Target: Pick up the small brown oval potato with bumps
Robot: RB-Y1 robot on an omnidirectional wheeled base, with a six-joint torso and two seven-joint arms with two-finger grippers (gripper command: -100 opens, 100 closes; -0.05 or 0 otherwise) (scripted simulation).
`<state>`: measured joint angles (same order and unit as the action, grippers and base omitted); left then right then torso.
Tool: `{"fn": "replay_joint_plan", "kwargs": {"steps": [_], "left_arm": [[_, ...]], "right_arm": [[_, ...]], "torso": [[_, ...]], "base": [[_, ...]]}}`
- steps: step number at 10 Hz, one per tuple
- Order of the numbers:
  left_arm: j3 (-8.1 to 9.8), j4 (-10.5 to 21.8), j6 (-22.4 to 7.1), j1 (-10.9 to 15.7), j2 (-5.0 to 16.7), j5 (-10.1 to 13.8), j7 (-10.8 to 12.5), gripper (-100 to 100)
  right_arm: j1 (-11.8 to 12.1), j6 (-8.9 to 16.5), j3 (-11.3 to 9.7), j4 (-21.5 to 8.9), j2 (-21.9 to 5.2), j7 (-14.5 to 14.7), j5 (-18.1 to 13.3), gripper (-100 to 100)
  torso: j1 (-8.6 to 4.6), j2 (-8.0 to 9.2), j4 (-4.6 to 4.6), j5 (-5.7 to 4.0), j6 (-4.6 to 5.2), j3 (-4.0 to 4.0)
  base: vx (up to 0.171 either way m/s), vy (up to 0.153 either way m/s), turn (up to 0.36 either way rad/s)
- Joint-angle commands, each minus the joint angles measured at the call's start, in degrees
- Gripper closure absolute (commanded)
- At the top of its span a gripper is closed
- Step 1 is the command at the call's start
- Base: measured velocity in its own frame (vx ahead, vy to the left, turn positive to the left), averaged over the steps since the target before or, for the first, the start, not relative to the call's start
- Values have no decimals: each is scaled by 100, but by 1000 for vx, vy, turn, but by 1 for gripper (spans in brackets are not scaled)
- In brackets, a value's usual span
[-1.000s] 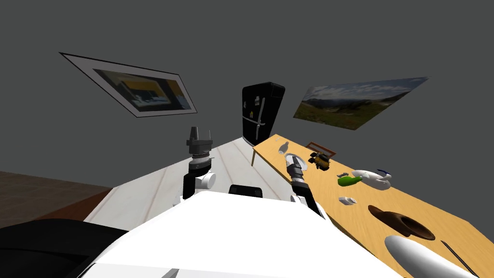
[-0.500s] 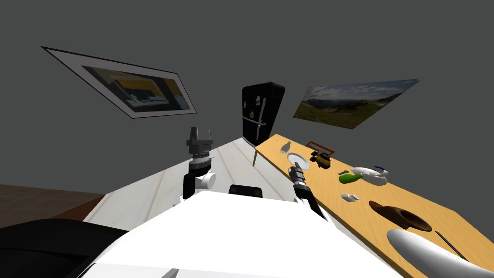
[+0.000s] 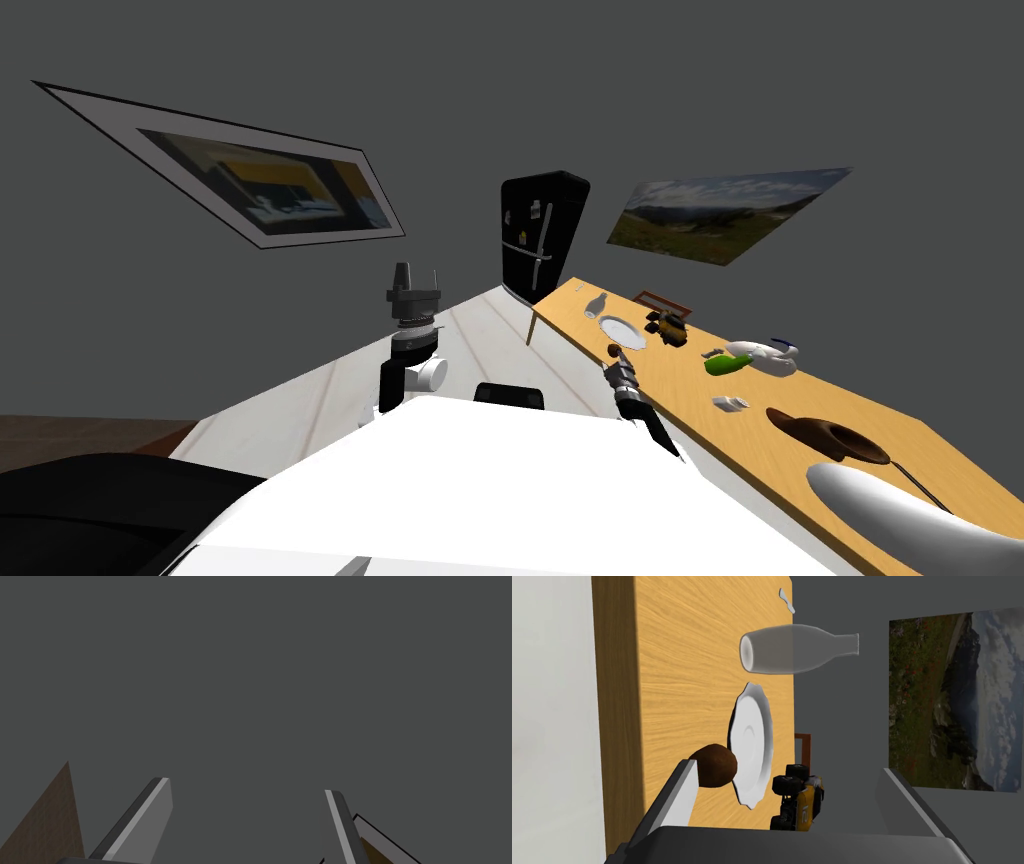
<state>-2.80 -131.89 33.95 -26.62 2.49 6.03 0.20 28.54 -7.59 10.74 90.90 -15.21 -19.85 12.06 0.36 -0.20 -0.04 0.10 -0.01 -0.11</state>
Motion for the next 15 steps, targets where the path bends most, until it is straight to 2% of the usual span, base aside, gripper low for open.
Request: {"fn": "replay_joint_plan", "kwargs": {"steps": [1, 2, 4, 5, 6, 7, 9, 10, 11, 12, 13, 14, 15], "left_arm": [[0, 0, 0, 0, 0, 0, 0, 0], [0, 0, 0, 0, 0, 0, 0, 0], [0, 0, 0, 0, 0, 0, 0, 0], [0, 0, 0, 1, 1, 0, 0, 0], [0, 0, 0, 0, 0, 0, 0, 0], [0, 0, 0, 0, 0, 0, 0, 0], [0, 0, 0, 0, 0, 0, 0, 0], [0, 0, 0, 1, 1, 0, 0, 0], [1, 0, 0, 0, 1, 0, 0, 0], [0, 0, 0, 0, 1, 0, 0, 0], [0, 0, 0, 0, 0, 0, 0, 0], [0, 0, 0, 0, 0, 0, 0, 0], [0, 0, 0, 0, 0, 0, 0, 0]], "right_arm": [[-28, 238, 48, -161, 19, -116, 48, -100], [-82, 433, 153, -370, -21, -361, 176, -100], [-82, 527, 153, -436, -21, -361, 176, -100], [-141, 804, 263, -677, -64, -615, 306, -100], [-141, 829, 263, -712, -64, -615, 306, -100], [-207, 1088, 378, -917, -112, -863, 435, -100], [-207, 1141, 378, -985, -112, -876, 435, -100], [-278, 1453, 497, -1195, -163, -1144, 565, -100], [-278, 1461, 497, -1255, -163, -1144, 565, -100], [-354, 1666, 620, -1498, -217, -1388, 694, -100], [-354, 1788, 620, -1520, -217, -1418, 694, -100], [-436, 2012, 746, -1667, -276, -1640, 822, -100], [-436, 2119, 746, -1779, -276, -1694, 822, -100]], "torso": [[0, 0, 0, 0, 0, 0], [-4, 1, 0, 0, 0, 0], [-6, 3, 0, -1, 0, 1], [-22, 6, 1, -3, -2, 3], [-16, 1, 0, -3, 1, 1], [-15, 1, 0, -3, -1, 0], [-9, -2, -1, -1, -1, -2], [-23, 4, 1, -4, -2, 2], [-20, 2, 0, -4, 0, 1], [-19, 1, 0, -3, -1, 0], [-10, -9, -2, -2, 0, -5], [-13, -8, -2, -1, -1, -5], [-14, -10, -2, -2, -1, -6]], "base": [[29, 91, -41], [24, 97, -80], [17, 63, -16], [31, 63, -58], [27, 72, -50], [39, 96, -81], [22, 61, -15], [22, 55, -69], [30, 59, -45], [59, 85, -74], [52, 74, -37], [49, 71, -59], [44, 58, -39]]}}
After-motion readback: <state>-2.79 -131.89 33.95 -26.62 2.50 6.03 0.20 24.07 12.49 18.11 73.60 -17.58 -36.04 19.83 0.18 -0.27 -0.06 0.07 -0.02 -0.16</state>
